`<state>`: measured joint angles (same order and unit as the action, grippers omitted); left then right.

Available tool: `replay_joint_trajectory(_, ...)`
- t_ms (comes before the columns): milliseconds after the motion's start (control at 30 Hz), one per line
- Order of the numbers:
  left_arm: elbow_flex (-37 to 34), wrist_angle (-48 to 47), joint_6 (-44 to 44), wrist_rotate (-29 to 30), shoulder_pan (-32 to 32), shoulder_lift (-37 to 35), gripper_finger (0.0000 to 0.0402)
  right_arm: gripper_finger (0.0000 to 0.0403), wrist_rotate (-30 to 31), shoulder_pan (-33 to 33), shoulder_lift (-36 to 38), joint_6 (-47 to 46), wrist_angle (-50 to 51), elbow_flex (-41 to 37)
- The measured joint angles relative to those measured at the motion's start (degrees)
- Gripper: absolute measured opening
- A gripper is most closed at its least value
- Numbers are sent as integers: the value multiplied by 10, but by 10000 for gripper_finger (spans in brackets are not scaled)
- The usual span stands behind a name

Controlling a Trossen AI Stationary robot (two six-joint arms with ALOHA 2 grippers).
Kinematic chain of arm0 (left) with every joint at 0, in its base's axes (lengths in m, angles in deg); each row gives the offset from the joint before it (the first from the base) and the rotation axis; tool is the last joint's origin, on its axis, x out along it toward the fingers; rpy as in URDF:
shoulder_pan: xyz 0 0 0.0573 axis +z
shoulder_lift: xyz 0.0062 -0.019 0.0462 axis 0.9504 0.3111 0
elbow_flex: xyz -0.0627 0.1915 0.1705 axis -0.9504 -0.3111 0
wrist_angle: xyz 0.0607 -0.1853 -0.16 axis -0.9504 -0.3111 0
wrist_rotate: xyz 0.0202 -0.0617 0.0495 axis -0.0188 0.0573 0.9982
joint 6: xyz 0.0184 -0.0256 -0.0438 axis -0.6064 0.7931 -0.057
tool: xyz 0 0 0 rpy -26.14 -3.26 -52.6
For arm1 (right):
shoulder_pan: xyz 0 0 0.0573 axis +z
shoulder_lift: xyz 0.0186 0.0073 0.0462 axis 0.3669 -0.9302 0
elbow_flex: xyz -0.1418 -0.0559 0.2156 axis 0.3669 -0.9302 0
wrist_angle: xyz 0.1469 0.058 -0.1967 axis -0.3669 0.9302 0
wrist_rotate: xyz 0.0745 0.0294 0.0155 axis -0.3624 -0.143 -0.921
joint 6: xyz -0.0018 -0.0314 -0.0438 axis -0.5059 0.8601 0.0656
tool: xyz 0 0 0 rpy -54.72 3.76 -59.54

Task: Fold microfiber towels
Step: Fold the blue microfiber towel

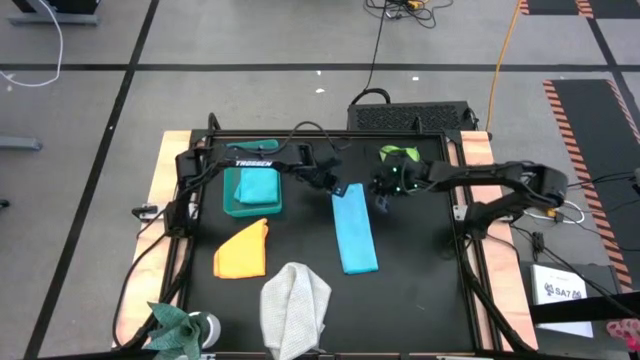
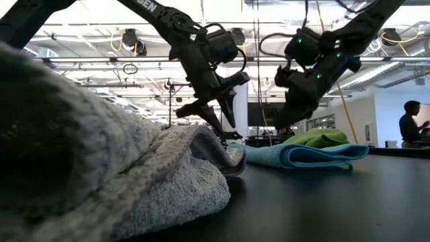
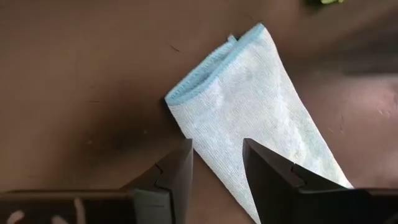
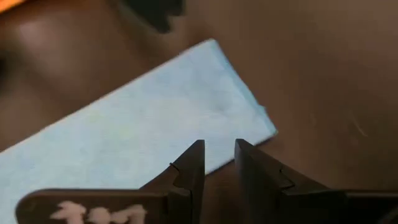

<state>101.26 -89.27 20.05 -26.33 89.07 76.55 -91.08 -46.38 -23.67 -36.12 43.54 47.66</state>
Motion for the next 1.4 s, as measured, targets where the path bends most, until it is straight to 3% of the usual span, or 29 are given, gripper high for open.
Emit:
replay_joint_trajectory(167, 0, 1, -9, 2, 2, 0, 143, 97, 0, -17, -25, -12, -2, 0)
replay_joint_trajectory(400, 0, 5, 0, 8, 2, 1, 143, 157, -1, -29, -55, -26, -47, 0)
replay_joint_trajectory(567, 0, 36, 11, -9, 2, 12, 143, 183, -46, -42, -83, -27, -69, 0)
replay_joint_trajectory(767, 0, 56, 24, -39, 2, 39, 143, 182, -46, -55, -95, -25, -81, 0)
replay_joint_trajectory(1400, 0, 22, 27, -2, 9, 40, 143, 181, -75, -85, -94, -24, -113, 0)
